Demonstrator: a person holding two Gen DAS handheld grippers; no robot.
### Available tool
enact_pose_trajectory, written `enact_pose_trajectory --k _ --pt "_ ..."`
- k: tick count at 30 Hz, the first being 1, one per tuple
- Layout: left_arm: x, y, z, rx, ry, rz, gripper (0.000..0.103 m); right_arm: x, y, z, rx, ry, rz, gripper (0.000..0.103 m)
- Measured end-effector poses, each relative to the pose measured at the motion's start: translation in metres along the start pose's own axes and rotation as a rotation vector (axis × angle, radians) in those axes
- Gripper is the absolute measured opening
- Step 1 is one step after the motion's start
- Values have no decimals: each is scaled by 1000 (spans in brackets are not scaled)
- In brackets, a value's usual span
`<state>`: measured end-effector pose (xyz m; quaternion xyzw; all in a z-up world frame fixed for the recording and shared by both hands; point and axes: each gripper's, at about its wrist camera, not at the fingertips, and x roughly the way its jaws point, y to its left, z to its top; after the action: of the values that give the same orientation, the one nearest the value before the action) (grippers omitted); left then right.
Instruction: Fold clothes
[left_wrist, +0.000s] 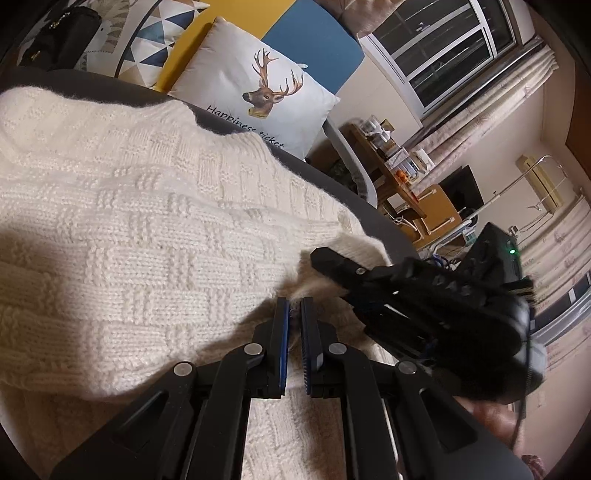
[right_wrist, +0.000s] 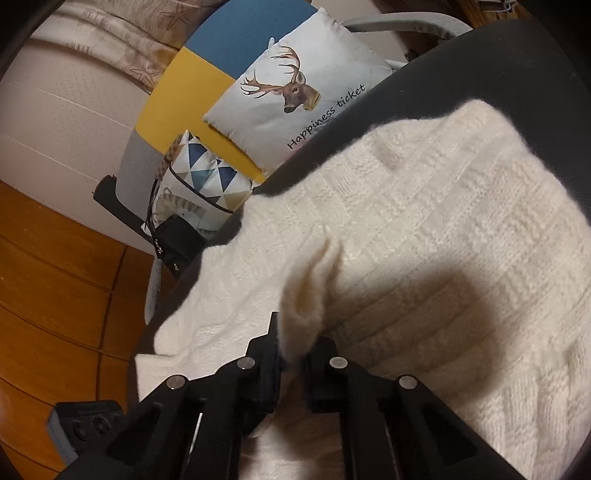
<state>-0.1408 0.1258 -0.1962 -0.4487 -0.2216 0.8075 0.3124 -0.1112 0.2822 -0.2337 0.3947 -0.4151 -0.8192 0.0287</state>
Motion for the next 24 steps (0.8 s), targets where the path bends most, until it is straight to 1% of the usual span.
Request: enact_pose_trajectory --k 1,4,6,8,11,14,15,17,19,21,24 --pt "-2 0 -1 1 10 -2 8 2 -2 -1 0 -1 -2 8" --pt "-14 -1 -6 11 18 -20 14 6 -17 -4 52 -3 38 4" --pt "-26 -1 -14 19 21 -35 21 5 -18 -6 19 -11 42 4" --pt "-46 1 -23 57 10 -35 22 5 -18 -8 -15 -18 46 4" --pt "-77 16 -30 102 -31 50 23 5 -17 -9 -43 -23 49 4" --pt "-97 40 -25 92 -44 164 23 6 -17 -8 -28 -22 52 4" --pt "-103 49 -23 70 -48 185 23 5 -17 -8 -13 -22 52 4" --pt "-115 69 -20 7 -64 213 23 3 -12 -6 -12 -17 51 7" --pt "-118 83 -15 -45 -72 217 23 -1 -8 -3 -13 -18 52 7" --pt "-120 94 -9 -88 -80 225 23 -5 -7 1 24 -28 89 7" --pt "-114 93 4 -74 -88 267 23 -12 -4 8 58 -47 123 7"
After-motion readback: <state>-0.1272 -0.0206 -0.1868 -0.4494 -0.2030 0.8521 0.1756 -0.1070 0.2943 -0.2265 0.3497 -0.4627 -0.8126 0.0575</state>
